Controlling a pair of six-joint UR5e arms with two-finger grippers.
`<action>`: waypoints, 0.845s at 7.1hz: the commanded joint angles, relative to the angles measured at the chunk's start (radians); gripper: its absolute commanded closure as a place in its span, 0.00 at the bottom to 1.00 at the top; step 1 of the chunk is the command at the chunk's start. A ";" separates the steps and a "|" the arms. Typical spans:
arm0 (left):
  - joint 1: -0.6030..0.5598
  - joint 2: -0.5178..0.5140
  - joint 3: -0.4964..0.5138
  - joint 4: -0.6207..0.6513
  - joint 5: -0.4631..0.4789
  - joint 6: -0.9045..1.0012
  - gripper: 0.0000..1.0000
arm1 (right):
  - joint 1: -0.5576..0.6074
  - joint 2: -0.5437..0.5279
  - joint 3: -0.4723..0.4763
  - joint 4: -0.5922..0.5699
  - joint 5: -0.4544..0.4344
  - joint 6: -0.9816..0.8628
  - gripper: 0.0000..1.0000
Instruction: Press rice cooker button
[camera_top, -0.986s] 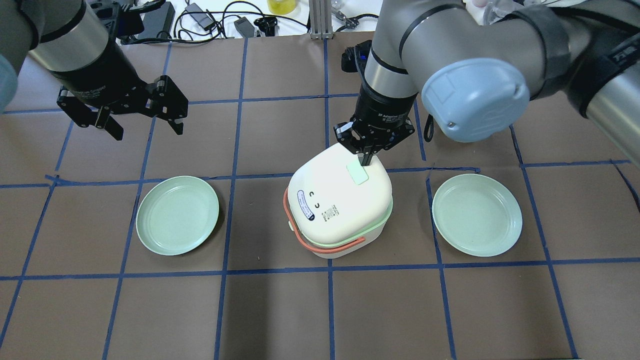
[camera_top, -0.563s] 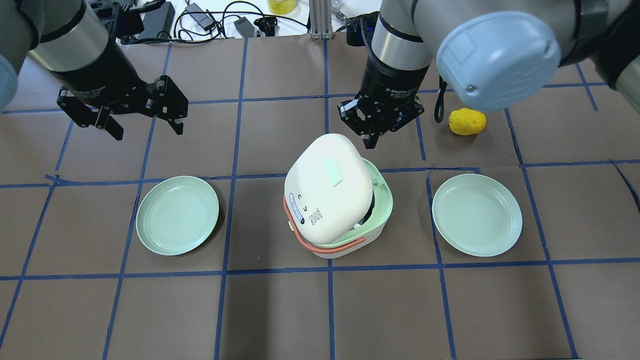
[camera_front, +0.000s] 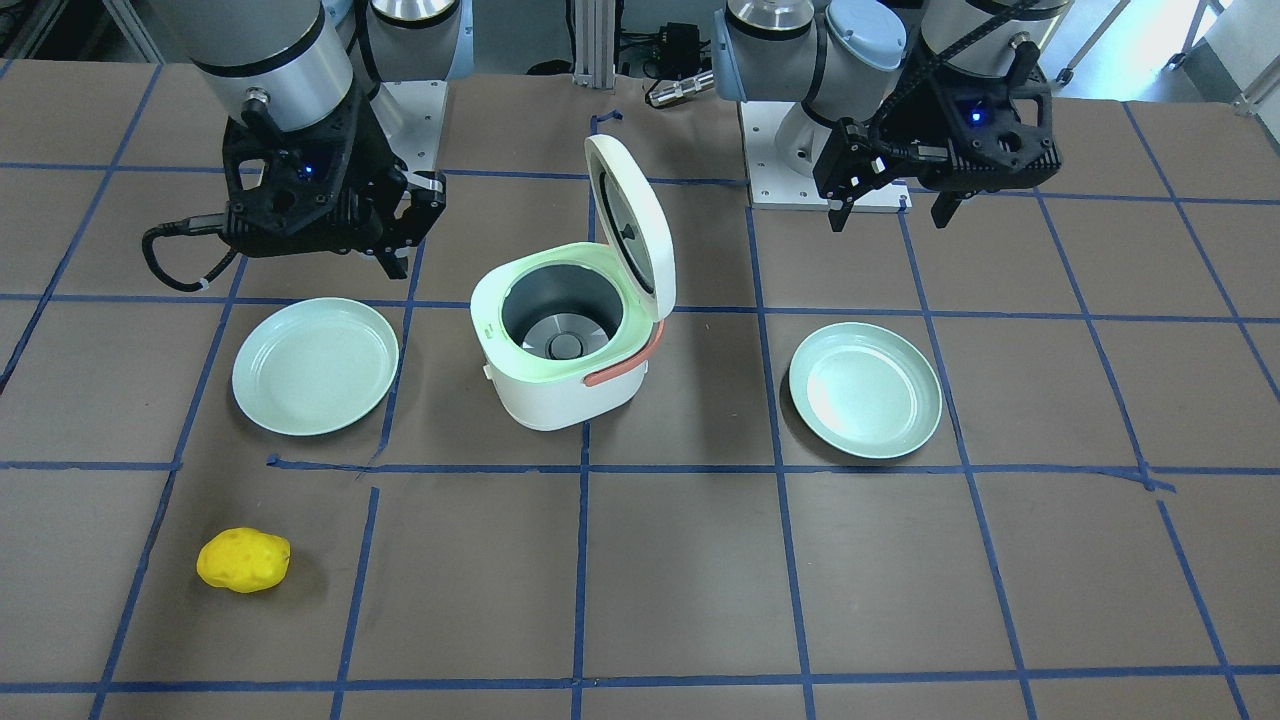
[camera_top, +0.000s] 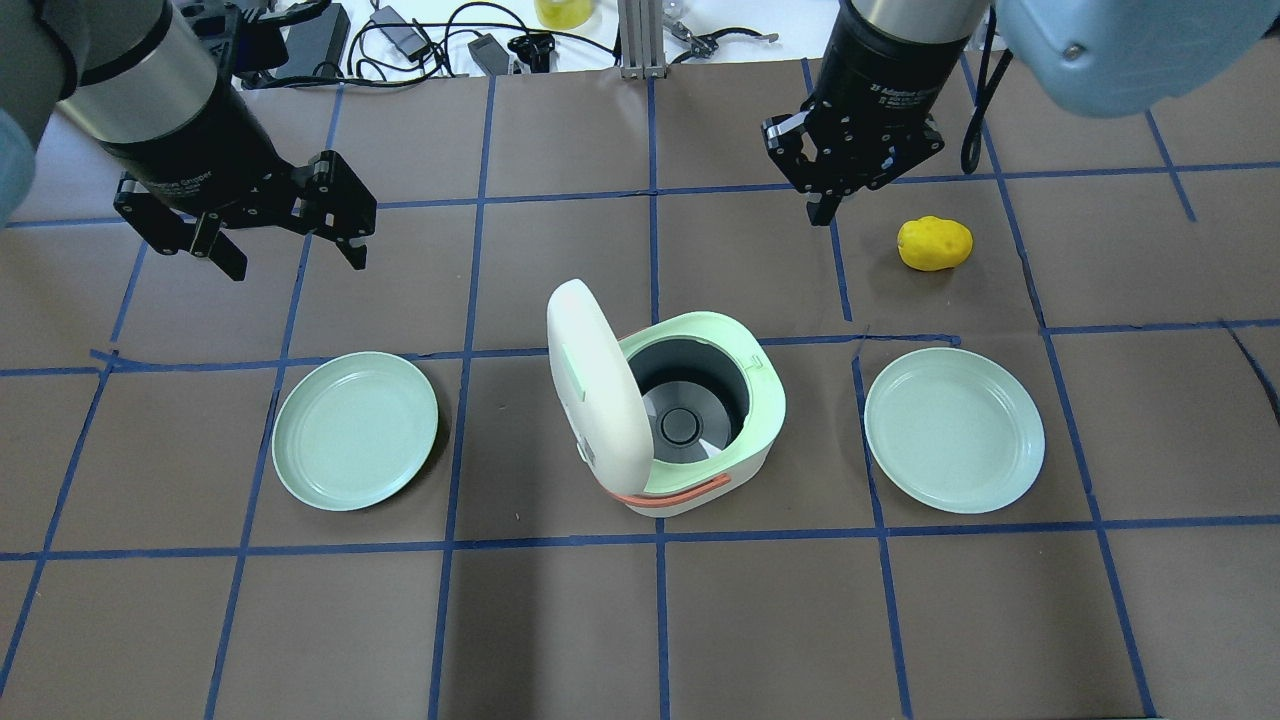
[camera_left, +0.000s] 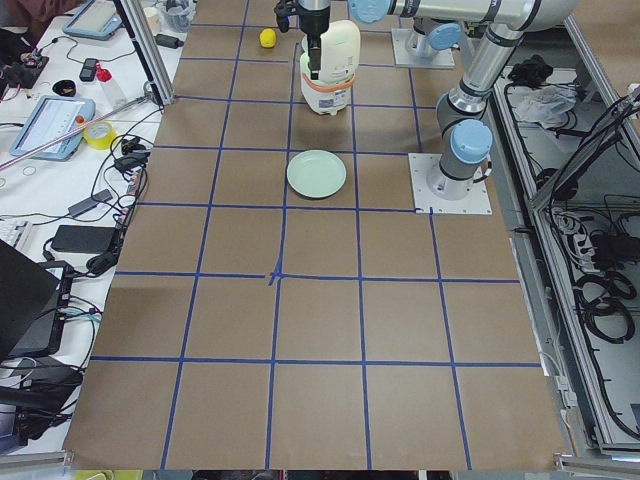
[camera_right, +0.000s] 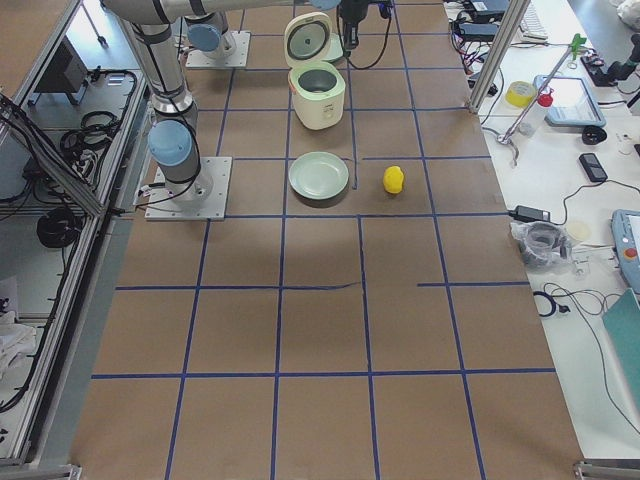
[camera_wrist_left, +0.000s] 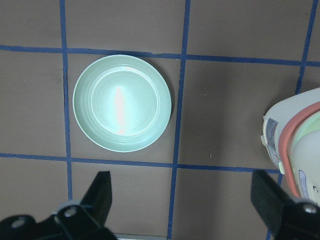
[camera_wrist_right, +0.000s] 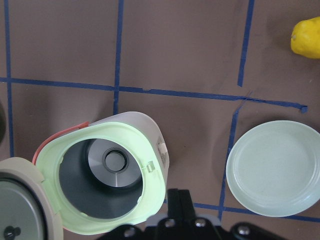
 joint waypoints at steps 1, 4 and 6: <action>0.000 0.000 0.000 0.000 0.000 0.000 0.00 | -0.074 0.001 0.002 0.002 -0.020 -0.073 0.99; 0.000 0.000 0.000 0.000 0.000 0.000 0.00 | -0.177 0.001 0.006 -0.006 -0.041 -0.204 0.98; 0.000 0.000 0.000 0.000 0.000 0.000 0.00 | -0.194 -0.007 0.006 -0.009 -0.158 -0.232 0.01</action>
